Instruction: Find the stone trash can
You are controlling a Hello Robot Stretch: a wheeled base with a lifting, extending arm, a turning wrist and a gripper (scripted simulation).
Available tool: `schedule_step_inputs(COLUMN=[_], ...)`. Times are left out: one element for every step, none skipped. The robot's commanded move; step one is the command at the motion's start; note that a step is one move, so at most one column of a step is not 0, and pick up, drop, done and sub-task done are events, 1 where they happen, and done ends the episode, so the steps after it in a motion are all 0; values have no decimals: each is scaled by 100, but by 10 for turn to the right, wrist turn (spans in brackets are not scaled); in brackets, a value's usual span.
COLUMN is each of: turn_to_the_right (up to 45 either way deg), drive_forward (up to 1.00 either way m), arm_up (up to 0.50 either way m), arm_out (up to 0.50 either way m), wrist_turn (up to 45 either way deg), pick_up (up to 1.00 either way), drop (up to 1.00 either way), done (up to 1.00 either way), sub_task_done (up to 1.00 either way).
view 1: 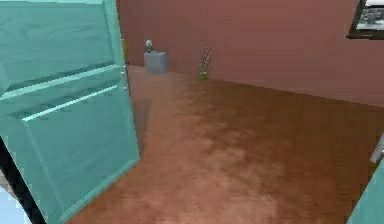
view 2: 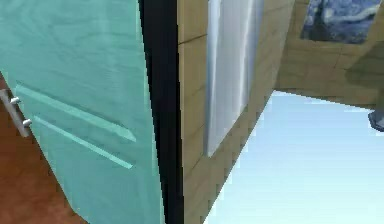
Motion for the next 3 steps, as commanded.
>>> schedule_step_inputs(turn_to_the_right=[-450,-450,-150], drive_forward=[0,0,0], arm_up=[0,0,0], arm_out=[0,0,0], wrist_turn=[0,0,0], pick_up=[0,0,0], drop=[0,0,0], done=[0,0,0], sub_task_done=[0,0,0])
